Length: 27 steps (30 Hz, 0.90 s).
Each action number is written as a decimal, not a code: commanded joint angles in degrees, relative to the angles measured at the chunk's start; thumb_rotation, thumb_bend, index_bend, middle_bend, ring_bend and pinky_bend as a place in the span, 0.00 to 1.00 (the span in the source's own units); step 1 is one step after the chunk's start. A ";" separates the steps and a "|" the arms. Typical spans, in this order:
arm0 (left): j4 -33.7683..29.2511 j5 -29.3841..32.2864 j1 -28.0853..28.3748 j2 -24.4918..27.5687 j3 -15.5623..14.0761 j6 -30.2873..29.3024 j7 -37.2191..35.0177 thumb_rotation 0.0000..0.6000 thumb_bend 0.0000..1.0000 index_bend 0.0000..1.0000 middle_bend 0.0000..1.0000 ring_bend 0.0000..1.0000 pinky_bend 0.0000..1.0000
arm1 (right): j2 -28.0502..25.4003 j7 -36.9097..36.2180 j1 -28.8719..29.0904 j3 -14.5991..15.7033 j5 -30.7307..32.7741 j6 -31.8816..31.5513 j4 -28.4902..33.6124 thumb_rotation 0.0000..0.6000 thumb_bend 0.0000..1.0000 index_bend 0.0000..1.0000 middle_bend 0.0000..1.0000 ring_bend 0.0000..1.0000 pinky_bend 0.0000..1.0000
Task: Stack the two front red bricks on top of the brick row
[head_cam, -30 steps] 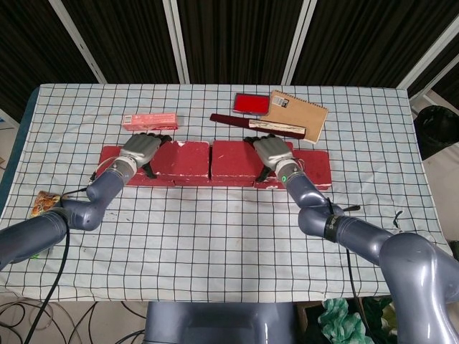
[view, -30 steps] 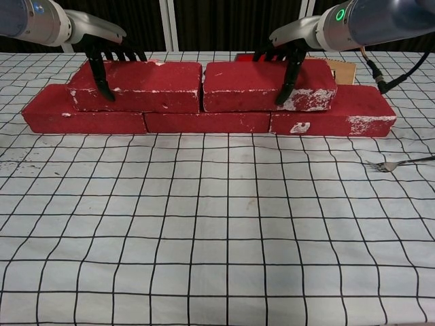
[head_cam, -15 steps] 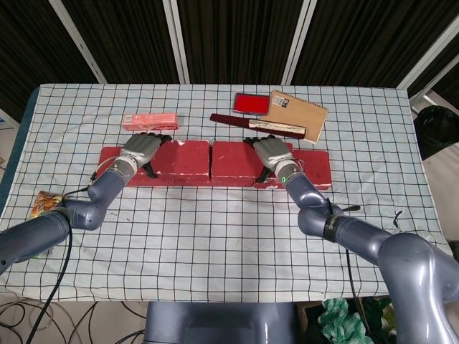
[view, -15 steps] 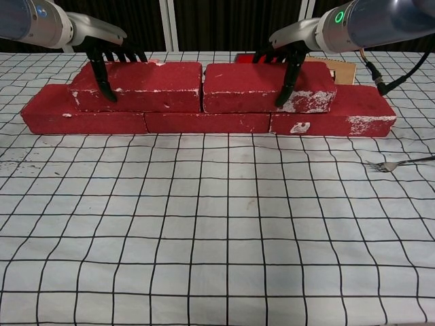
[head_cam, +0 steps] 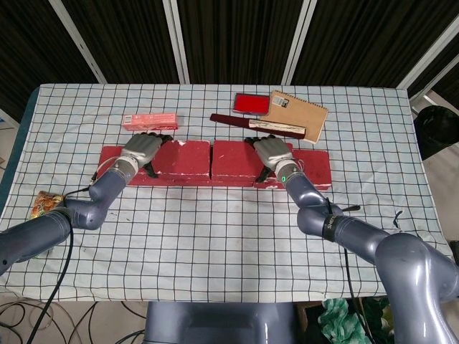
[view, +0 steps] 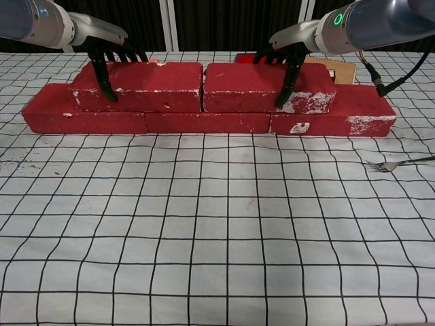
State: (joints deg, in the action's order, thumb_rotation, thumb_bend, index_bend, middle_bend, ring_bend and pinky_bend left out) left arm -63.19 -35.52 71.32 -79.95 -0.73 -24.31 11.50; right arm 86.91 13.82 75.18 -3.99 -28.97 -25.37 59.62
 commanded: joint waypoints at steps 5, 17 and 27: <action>-0.03 0.69 0.25 0.18 -0.17 0.16 0.00 1.00 0.00 0.11 0.15 0.06 0.13 | -0.18 0.02 0.25 0.25 0.32 0.28 0.10 1.00 0.16 0.12 0.12 0.08 0.09; -0.46 2.39 0.92 0.91 -0.85 0.76 -0.06 1.00 0.00 0.04 0.07 0.00 0.02 | -0.44 0.15 0.64 0.53 0.85 -0.30 0.76 1.00 0.13 0.08 0.09 0.06 0.09; -0.89 1.65 0.93 1.05 -0.76 0.71 -0.45 1.00 0.00 0.04 0.07 0.00 0.00 | -0.70 0.34 0.82 0.67 1.09 -0.78 1.32 1.00 0.13 0.07 0.07 0.05 0.09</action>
State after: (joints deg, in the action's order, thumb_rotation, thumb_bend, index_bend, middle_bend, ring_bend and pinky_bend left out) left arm -64.06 -33.85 72.25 -78.91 -1.50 -23.62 11.07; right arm 86.24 14.15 75.99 -3.31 -27.88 -26.13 60.91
